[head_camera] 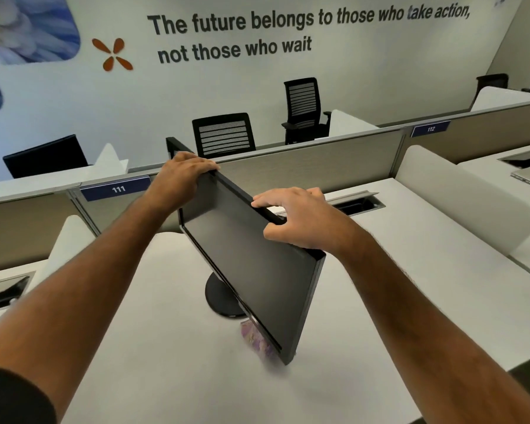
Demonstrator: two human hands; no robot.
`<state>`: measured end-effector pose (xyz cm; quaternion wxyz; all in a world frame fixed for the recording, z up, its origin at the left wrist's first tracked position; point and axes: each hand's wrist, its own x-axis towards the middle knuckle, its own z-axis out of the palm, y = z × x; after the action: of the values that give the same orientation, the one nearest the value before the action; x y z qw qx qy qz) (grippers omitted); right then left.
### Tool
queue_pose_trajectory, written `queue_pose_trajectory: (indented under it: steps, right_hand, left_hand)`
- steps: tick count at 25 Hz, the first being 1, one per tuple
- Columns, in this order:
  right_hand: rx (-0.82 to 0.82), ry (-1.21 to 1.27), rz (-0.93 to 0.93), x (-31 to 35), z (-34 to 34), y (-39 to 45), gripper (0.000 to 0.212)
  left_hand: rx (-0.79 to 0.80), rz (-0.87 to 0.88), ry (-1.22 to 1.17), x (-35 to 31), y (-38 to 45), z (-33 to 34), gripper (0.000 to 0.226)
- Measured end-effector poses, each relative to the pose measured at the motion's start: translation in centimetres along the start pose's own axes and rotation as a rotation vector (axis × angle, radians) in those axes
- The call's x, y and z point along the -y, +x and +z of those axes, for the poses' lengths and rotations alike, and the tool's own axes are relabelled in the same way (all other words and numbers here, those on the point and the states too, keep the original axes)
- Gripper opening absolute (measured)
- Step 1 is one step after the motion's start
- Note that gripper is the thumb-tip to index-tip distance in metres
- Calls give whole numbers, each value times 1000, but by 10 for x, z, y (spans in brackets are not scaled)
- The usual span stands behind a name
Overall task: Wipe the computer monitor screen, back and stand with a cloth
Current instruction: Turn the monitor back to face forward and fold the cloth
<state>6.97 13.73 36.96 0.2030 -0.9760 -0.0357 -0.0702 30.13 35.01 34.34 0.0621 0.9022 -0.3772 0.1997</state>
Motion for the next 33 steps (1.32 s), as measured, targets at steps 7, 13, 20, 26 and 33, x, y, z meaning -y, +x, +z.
queue_pose_trajectory:
  steps: [7, 13, 20, 26, 33]
  right_hand:
    - [-100, -42, 43, -30, -9, 5, 37]
    - [-171, -143, 67, -53, -20, 12, 25]
    - [-310, -195, 108, -66, -10, 32, 28]
    - [-485, -199, 83, -84, 4, 47, 25]
    - [-583, -197, 41, -99, 12, 70, 22]
  left_hand:
    - [-12, -24, 18, 8, -4, -3, 61]
    - [14, -83, -11, 8, -10, -8, 64]
    - [37, -150, -71, 1, -25, -13, 56]
    - [3, -181, -54, -9, -43, -16, 55]
    - [-27, -231, 24, -20, -61, -17, 61]
